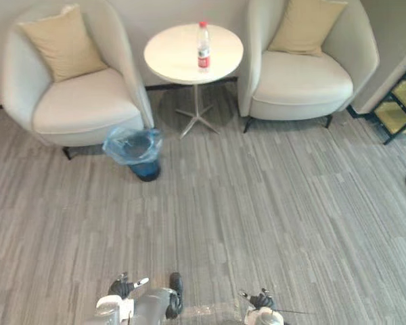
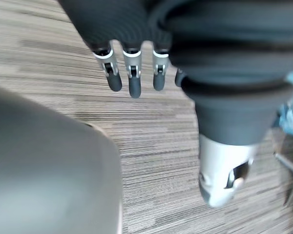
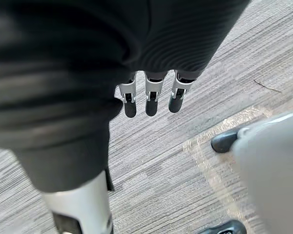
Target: Gather rubbish on tea table into small bin, then transfer packed bag to large trash can.
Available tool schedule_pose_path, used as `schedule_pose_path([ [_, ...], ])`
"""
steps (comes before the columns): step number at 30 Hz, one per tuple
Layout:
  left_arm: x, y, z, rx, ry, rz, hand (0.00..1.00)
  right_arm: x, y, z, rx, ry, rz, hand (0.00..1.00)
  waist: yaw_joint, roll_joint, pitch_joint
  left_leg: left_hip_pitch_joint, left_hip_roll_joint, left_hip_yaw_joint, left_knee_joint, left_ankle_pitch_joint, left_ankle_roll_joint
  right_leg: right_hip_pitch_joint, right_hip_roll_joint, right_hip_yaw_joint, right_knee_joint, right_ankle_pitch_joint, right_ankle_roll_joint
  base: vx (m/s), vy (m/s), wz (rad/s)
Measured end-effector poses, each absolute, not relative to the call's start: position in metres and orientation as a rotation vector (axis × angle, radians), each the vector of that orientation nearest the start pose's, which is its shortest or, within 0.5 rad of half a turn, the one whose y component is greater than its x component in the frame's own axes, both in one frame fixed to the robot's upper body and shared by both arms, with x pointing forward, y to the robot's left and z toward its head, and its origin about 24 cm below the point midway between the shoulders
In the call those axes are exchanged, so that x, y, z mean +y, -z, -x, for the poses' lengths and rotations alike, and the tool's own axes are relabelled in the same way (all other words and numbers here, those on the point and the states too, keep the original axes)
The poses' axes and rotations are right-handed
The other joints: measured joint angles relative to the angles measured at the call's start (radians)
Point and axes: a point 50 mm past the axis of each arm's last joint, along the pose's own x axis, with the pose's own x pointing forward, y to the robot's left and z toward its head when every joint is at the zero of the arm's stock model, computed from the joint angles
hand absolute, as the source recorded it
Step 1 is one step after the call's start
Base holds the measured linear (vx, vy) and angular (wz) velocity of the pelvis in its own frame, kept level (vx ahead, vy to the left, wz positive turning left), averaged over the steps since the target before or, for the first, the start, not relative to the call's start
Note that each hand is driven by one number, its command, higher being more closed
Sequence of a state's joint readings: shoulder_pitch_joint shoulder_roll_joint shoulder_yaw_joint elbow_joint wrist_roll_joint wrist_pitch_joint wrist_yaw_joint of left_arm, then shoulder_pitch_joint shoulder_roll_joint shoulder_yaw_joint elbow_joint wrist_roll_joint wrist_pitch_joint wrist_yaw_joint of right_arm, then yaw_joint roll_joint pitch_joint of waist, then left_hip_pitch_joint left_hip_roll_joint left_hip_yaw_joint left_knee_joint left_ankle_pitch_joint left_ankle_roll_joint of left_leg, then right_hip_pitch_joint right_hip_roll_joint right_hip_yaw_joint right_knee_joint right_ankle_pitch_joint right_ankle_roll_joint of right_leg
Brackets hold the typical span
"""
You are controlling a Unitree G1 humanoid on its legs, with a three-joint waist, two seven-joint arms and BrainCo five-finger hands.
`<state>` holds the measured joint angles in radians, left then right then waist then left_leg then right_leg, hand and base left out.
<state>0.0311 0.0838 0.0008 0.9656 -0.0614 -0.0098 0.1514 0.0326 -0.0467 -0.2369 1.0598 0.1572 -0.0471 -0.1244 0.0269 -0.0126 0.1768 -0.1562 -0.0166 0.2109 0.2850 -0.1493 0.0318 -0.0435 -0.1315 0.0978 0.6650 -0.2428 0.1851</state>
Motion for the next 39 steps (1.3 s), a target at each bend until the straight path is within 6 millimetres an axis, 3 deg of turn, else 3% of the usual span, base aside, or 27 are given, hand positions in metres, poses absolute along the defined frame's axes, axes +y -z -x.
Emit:
schedule_pose_path([
  [2, 0.189, 0.150, -0.128, 1.004, -0.199, -0.111, 0.00, -0.203, 0.154, -0.115, 1.002, 0.439, -0.152, 0.00, -0.017, -0.001, 0.003, 0.112, -0.003, -0.004, -0.051, -0.029, 0.001, -0.087, -0.015, -0.052, 0.246, 0.023, 0.022, 0.45, 0.080, -0.05],
  [4, 0.187, 0.151, -0.127, 1.015, -0.191, -0.111, 0.00, -0.204, 0.152, -0.120, 0.980, 0.435, -0.150, 0.00, -0.016, 0.006, 0.014, 0.249, 0.000, -0.002, -0.134, -0.041, -0.003, -0.158, -0.064, -0.175, 0.343, -0.014, -0.062, 0.50, 0.008, -0.10],
  [6, 0.185, 0.151, -0.127, 1.019, -0.188, -0.109, 0.00, -0.206, 0.149, -0.126, 0.956, 0.431, -0.145, 0.00, -0.025, 0.016, 0.020, 0.329, 0.027, -0.005, -0.181, -0.041, -0.004, -0.214, -0.074, -0.270, 0.275, -0.046, -0.108, 0.46, -0.085, 0.06],
  [8, 0.185, 0.152, -0.126, 1.021, -0.184, -0.112, 0.00, -0.206, 0.147, -0.131, 0.941, 0.424, -0.144, 0.00, -0.029, 0.019, 0.023, 0.356, 0.061, -0.010, -0.179, -0.041, -0.004, -0.266, -0.067, -0.320, 0.144, -0.047, -0.114, 0.40, -0.171, 0.18],
  [10, 0.186, 0.153, -0.122, 1.032, -0.184, -0.116, 0.00, -0.206, 0.146, -0.133, 0.938, 0.415, -0.141, 0.00, -0.034, 0.012, 0.023, 0.399, 0.091, -0.035, -0.179, -0.049, -0.017, -0.288, -0.034, -0.310, -0.188, 0.075, -0.115, 0.47, -0.283, 0.29],
  [11, 0.188, 0.153, -0.121, 1.032, -0.187, -0.119, 0.00, -0.205, 0.147, -0.132, 0.943, 0.412, -0.138, 0.00, -0.033, 0.007, 0.022, 0.408, 0.091, -0.040, -0.179, -0.055, -0.027, -0.286, -0.027, -0.285, -0.254, 0.119, -0.116, 0.52, -0.327, 0.40],
  [12, 0.195, 0.154, -0.116, 1.046, -0.199, -0.134, 0.00, -0.204, 0.149, -0.128, 0.958, 0.401, -0.130, 0.00, -0.038, -0.032, 0.012, 0.445, 0.075, -0.087, -0.173, -0.092, -0.083, -0.291, -0.020, -0.213, -0.306, 0.256, -0.149, 0.52, -0.340, 0.21],
  [13, 0.189, 0.155, -0.115, 1.057, -0.205, -0.108, 0.00, -0.214, 0.144, -0.136, 0.933, 0.401, -0.098, 0.00, -0.039, 0.019, 0.020, 0.465, 0.116, -0.118, -0.155, -0.107, -0.095, -0.303, 0.006, -0.233, -0.212, 0.188, -0.167, 0.49, -0.338, 0.20],
  [15, 0.178, 0.157, -0.114, 1.063, -0.193, -0.083, 0.00, -0.221, 0.144, -0.134, 0.940, 0.411, -0.081, 0.00, -0.037, 0.050, 0.006, 0.394, 0.146, -0.158, -0.018, -0.105, -0.100, -0.294, 0.019, -0.258, -0.210, 0.127, -0.169, 0.43, -0.318, 0.20],
  [16, 0.174, 0.156, -0.117, 1.053, -0.194, -0.061, 0.00, -0.227, 0.145, -0.129, 0.953, 0.451, -0.094, 0.00, -0.037, 0.083, 0.015, 0.272, 0.185, -0.204, 0.243, -0.048, -0.179, -0.227, 0.047, -0.285, -0.264, 0.106, -0.181, 0.42, -0.309, 0.32],
  [17, 0.174, 0.156, -0.117, 1.050, -0.198, -0.056, 0.00, -0.229, 0.145, -0.128, 0.957, 0.457, -0.090, 0.00, -0.035, 0.088, 0.016, 0.242, 0.192, -0.212, 0.309, -0.034, -0.203, -0.203, 0.054, -0.288, -0.281, 0.103, -0.187, 0.60, -0.377, 0.32],
  [18, 0.172, 0.156, -0.118, 1.042, -0.215, -0.031, 0.00, -0.233, 0.147, -0.122, 0.983, 0.472, -0.079, 0.00, -0.026, 0.101, 0.024, 0.178, 0.212, -0.196, 0.496, -0.050, -0.232, -0.105, 0.079, -0.303, -0.343, 0.097, -0.204, 0.34, -0.162, 0.11],
  [19, 0.172, 0.155, -0.119, 1.038, -0.217, -0.029, 0.00, -0.233, 0.148, -0.120, 0.994, 0.475, -0.077, 0.00, -0.022, 0.100, 0.026, 0.156, 0.219, -0.178, 0.544, -0.060, -0.225, -0.067, 0.085, -0.309, -0.366, 0.094, -0.208, 0.50, -0.216, 0.17],
  [21, 0.176, 0.152, -0.123, 1.008, -0.223, -0.036, 0.00, -0.231, 0.151, -0.115, 1.021, 0.481, -0.080, 0.00, -0.011, 0.087, 0.034, 0.071, 0.215, -0.094, 0.603, -0.092, -0.168, 0.053, 0.091, -0.335, -0.455, 0.089, -0.210, 0.35, -0.124, 0.14],
  [22, 0.178, 0.150, -0.127, 0.989, -0.228, -0.029, 0.00, -0.230, 0.151, -0.117, 1.015, 0.483, -0.082, 0.00, -0.002, 0.081, 0.035, -0.005, 0.187, -0.043, 0.506, -0.104, -0.145, 0.102, 0.091, -0.342, -0.514, 0.091, -0.206, 0.30, -0.088, 0.04],
  [24, 0.178, 0.149, -0.131, 0.977, -0.230, -0.023, 0.00, -0.229, 0.150, -0.119, 1.012, 0.484, -0.088, 0.00, 0.008, 0.079, 0.036, -0.044, 0.151, -0.025, 0.349, -0.102, -0.141, 0.131, 0.089, -0.339, -0.547, 0.091, -0.198, 0.35, -0.018, -0.03],
  [25, 0.177, 0.148, -0.132, 0.974, -0.227, -0.023, 0.00, -0.228, 0.151, -0.116, 1.020, 0.485, -0.090, 0.00, 0.017, 0.079, 0.036, -0.044, 0.087, -0.035, 0.038, -0.028, -0.137, 0.177, 0.087, -0.340, -0.588, 0.085, -0.179, 0.50, 0.069, -0.08],
  [26, 0.177, 0.148, -0.132, 0.971, -0.230, -0.017, 0.00, -0.228, 0.152, -0.115, 1.025, 0.482, -0.087, 0.00, 0.033, 0.076, 0.037, -0.025, 0.066, -0.047, -0.060, 0.104, -0.112, 0.200, 0.088, -0.328, -0.607, 0.082, -0.168, 0.51, 0.092, -0.15],
  [27, 0.177, 0.147, -0.133, 0.966, -0.232, -0.016, 0.00, -0.227, 0.152, -0.115, 1.027, 0.479, -0.089, 0.00, 0.040, 0.067, 0.038, -0.010, 0.057, -0.043, -0.081, 0.120, -0.079, 0.209, 0.084, -0.315, -0.615, 0.080, -0.164, 0.46, 0.099, -0.14],
  [28, 0.185, 0.146, -0.135, 0.961, -0.232, -0.046, 0.00, -0.213, 0.153, -0.120, 1.025, 0.445, -0.109, 0.00, 0.037, 0.035, 0.029, 0.019, 0.026, -0.029, -0.117, 0.123, -0.040, 0.221, 0.057, -0.298, -0.637, 0.085, -0.148, 0.47, 0.094, -0.04],
  [31, 0.187, 0.145, -0.139, 0.956, -0.236, -0.042, 0.00, -0.205, 0.153, -0.127, 1.013, 0.416, -0.116, 0.00, 0.042, 0.011, 0.041, 0.020, 0.026, -0.004, -0.051, 0.075, -0.012, 0.225, 0.040, -0.250, -0.603, 0.097, -0.127, 0.41, 0.095, -0.17],
  [33, 0.186, 0.148, -0.134, 0.980, -0.235, -0.042, 0.00, -0.205, 0.152, -0.128, 1.013, 0.403, -0.098, 0.00, 0.044, 0.025, 0.039, 0.100, 0.034, 0.008, -0.065, 0.035, -0.006, 0.137, 0.034, -0.205, -0.317, 0.073, -0.088, 0.38, 0.128, -0.36],
  [34, 0.184, 0.149, -0.132, 0.994, -0.211, -0.055, 0.00, -0.203, 0.153, -0.127, 1.018, 0.388, -0.089, 0.00, 0.032, 0.028, 0.040, 0.179, 0.027, 0.003, -0.113, 0.012, 0.001, 0.038, 0.013, -0.193, -0.048, 0.083, -0.031, 0.26, 0.089, -0.18],
  [35, 0.185, 0.150, -0.131, 1.001, -0.200, -0.063, 0.00, -0.204, 0.153, -0.127, 1.015, 0.385, -0.083, 0.00, 0.028, 0.027, 0.039, 0.204, 0.022, -0.003, -0.127, 0.000, 0.002, 0.010, 0.003, -0.195, 0.029, 0.078, -0.021, 0.40, 0.093, 0.09],
  [36, 0.186, 0.151, -0.129, 1.014, -0.180, -0.090, 0.00, -0.205, 0.153, -0.125, 1.016, 0.380, -0.073, 0.00, 0.018, 0.022, 0.042, 0.269, 0.004, -0.015, -0.155, -0.020, 0.002, -0.048, -0.042, -0.225, 0.185, 0.037, -0.043, 0.31, 0.021, 0.28],
  [37, 0.186, 0.152, -0.128, 1.023, -0.173, -0.101, 0.00, -0.206, 0.151, -0.126, 1.005, 0.376, -0.064, 0.00, 0.012, 0.021, 0.040, 0.313, -0.001, -0.024, -0.179, -0.025, 0.005, -0.087, -0.072, -0.269, 0.220, 0.003, -0.067, 0.31, 0.021, 0.31],
  [39, 0.187, 0.152, -0.127, 1.026, -0.173, -0.106, 0.00, -0.204, 0.150, -0.129, 0.990, 0.368, -0.064, 0.00, 0.009, 0.020, 0.040, 0.349, 0.007, -0.039, -0.197, -0.026, 0.004, -0.136, -0.086, -0.311, 0.165, -0.023, -0.078, 0.29, -0.040, 0.43],
])
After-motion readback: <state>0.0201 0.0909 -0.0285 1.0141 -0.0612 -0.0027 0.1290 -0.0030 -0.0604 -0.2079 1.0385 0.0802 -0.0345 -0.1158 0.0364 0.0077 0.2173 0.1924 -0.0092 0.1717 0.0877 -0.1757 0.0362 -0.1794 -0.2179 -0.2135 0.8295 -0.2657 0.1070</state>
